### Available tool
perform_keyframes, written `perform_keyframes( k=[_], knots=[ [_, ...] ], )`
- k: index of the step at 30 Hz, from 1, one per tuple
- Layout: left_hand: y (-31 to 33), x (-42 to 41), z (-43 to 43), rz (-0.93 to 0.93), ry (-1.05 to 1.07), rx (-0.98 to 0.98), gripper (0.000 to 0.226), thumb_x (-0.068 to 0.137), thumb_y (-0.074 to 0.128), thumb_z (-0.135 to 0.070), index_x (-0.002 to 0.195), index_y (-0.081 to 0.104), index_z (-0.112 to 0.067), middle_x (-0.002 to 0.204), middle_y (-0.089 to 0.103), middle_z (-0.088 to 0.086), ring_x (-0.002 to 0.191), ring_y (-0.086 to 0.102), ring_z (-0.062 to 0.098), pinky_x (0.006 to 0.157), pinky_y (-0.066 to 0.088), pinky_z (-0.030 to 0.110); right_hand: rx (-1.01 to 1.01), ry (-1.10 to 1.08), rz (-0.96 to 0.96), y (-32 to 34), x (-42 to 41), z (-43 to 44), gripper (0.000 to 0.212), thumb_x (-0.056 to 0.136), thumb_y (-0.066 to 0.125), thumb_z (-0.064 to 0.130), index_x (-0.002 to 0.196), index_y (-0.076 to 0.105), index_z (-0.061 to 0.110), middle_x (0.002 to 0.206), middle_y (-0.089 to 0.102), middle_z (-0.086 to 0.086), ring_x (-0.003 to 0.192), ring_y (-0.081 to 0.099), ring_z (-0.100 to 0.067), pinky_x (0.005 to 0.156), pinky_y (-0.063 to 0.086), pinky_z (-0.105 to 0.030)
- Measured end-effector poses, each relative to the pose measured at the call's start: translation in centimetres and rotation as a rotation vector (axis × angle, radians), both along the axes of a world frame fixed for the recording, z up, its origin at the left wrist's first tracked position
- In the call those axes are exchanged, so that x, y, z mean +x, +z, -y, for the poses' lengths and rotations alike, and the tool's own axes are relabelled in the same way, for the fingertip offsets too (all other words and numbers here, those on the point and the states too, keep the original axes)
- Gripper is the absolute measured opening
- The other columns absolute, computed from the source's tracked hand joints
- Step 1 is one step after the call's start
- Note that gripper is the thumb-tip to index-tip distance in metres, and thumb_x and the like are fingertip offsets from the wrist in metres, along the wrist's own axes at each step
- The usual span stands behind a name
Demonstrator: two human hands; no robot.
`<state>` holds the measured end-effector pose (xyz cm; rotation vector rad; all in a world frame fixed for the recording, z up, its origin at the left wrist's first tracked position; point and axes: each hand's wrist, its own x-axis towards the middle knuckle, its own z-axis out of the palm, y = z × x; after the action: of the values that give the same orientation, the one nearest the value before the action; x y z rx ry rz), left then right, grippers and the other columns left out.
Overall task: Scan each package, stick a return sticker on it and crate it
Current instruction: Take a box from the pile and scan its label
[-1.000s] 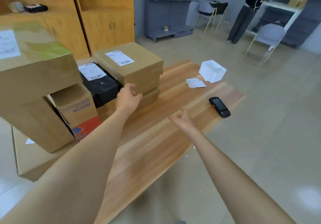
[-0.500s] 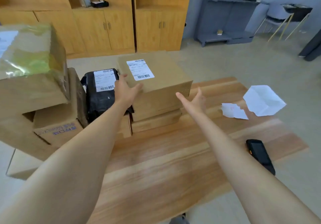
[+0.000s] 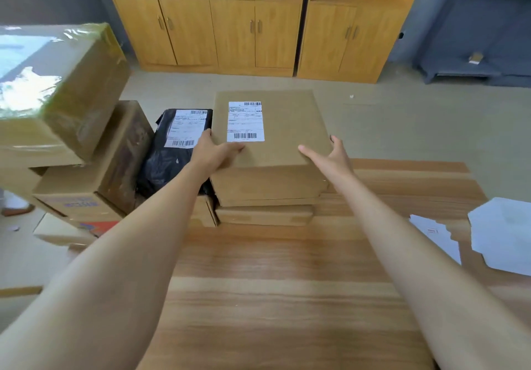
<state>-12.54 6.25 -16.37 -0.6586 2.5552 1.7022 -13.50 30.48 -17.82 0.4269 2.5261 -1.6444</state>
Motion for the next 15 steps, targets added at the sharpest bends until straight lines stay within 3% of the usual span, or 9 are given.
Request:
perform_keyframes(
  k=[7,15],
  knots=[
    [0.1,0.3,0.1,-0.015,-0.017,0.074,0.067,0.072,0.081,-0.026,0.128,0.046,-0.014,0.115,0.059,-0.003,0.104,0.060,0.019,0.094,0.049,0.035,-0.054,-0.032,0.000,-0.3,-0.3,0.1,0.086,0.069,0.078,0.047,0.141,0.040,0.019,0.129,0.056,0.007,0.116,0.055,-0.013,0.100,0.044,-0.029],
    [0.8,1.8,-0.2,-0.052,-0.064,0.132,0.076,0.072,0.081,-0.025,0.136,0.041,-0.017,0.115,0.056,-0.006,0.111,0.057,0.018,0.099,0.046,0.035,-0.036,-0.100,-0.061,1.0,2.4,-0.4,0.082,0.069,0.079,0.045,0.139,0.043,0.020,0.126,0.058,0.007,0.113,0.056,-0.012,0.100,0.045,-0.031]
  ],
)
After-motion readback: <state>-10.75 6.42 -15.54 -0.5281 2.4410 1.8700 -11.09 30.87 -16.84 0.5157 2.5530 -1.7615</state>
